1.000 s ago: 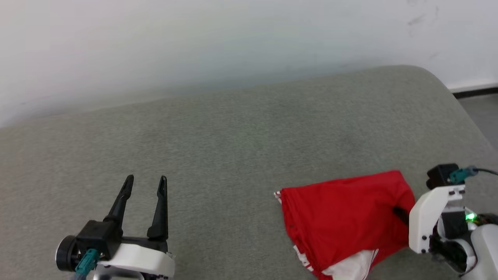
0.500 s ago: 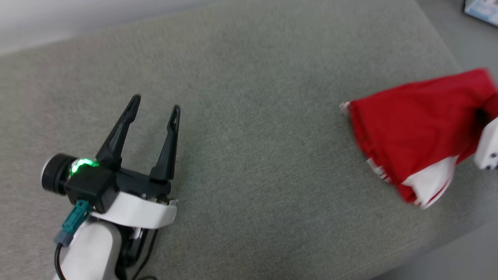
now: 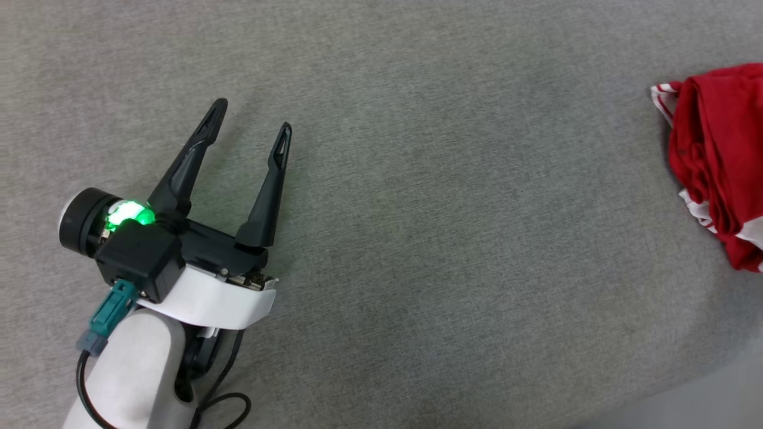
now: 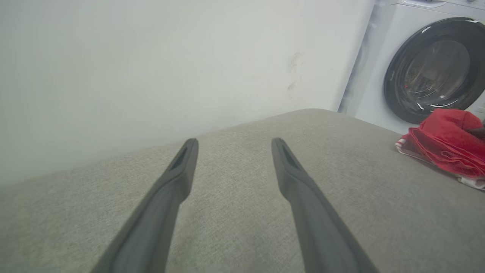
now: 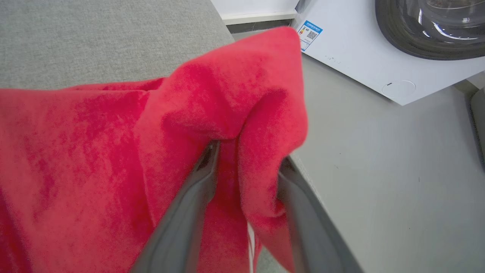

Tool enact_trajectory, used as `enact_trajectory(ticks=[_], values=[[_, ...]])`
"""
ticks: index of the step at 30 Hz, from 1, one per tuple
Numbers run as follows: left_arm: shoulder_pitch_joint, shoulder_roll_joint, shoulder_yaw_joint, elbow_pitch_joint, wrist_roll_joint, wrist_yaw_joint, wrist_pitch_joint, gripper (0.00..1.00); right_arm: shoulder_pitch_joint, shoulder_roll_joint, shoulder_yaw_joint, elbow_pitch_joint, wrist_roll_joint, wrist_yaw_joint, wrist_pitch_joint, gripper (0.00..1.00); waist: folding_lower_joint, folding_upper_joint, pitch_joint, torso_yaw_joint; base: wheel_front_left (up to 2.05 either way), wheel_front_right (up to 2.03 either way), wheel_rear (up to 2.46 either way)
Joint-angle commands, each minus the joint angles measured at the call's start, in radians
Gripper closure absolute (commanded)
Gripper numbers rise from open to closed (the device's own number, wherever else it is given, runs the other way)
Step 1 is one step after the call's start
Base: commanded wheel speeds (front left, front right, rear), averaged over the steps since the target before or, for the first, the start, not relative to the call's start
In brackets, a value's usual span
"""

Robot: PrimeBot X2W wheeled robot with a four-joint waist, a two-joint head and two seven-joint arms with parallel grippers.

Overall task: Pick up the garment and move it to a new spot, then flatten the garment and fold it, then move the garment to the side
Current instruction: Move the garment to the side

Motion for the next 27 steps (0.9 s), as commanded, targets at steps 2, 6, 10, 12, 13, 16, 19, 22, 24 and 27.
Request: enact_trajectory(ticks=[2,6,10,12,13,16,19,22,24,27], values=[[0.002,-0.004,-0.001,0.01,-0.005,0.0,-0.01,0.0,0.006,0.009,-0.042,0.008,-0.041,-0.001,-0.025,0.0,-0.0002,0.0,-0.014,0.017,0.0,0.0,0.0],[0.026,-0.018,-0.007,0.036,-0.009,0.007,-0.018,0.0,0.028,0.03,-0.116,-0.007,-0.105,-0.001,-0.066,0.0,-0.0002,0.0,-0.067,0.039,0.0,0.0,0.0],[0.059,-0.038,-0.007,0.066,-0.018,0.02,-0.024,0.0,0.076,0.041,-0.144,-0.053,-0.127,-0.001,-0.099,0.0,-0.0002,0.0,-0.143,0.063,0.0,0.0,0.0],[0.085,-0.051,-0.003,0.088,-0.024,0.033,-0.025,0.0,0.109,0.05,-0.143,-0.084,-0.117,-0.001,-0.112,0.0,-0.0002,0.0,-0.186,0.073,0.0,0.0,0.0],[0.098,-0.056,-0.002,0.1,-0.024,0.038,-0.026,0.0,0.13,0.053,-0.137,-0.099,-0.115,-0.001,-0.119,0.0,-0.0002,0.0,-0.211,0.079,0.0,0.0,0.0],[0.176,-0.083,0.008,0.149,-0.043,0.072,-0.029,0.0,0.26,0.079,-0.075,-0.206,-0.072,-0.001,-0.148,0.0,-0.0002,0.0,-0.324,0.108,0.0,0.0,0.0],[0.218,-0.094,0.014,0.17,-0.054,0.088,-0.03,0.0,0.348,0.1,-0.027,-0.278,-0.035,-0.001,-0.155,0.0,-0.0002,0.0,-0.381,0.129,0.0,0.0,0.0],[0.258,-0.101,0.027,0.188,-0.061,0.104,-0.03,0.0,0.431,0.127,0.016,-0.351,-0.012,-0.001,-0.158,0.0,-0.0002,0.0,-0.424,0.148,0.0,0.0,0.0],[0.279,-0.104,0.04,0.194,-0.068,0.118,-0.031,0.0,0.483,0.143,0.044,-0.393,0.003,-0.001,-0.167,0.0,-0.0002,0.0,-0.446,0.164,0.0,0.0,0.0],[0.313,-0.11,0.061,0.202,-0.08,0.137,-0.031,0.0,0.548,0.167,0.091,-0.445,0.025,-0.001,-0.182,0.0,-0.0002,0.0,-0.477,0.191,0.0,0.0,0.0]])
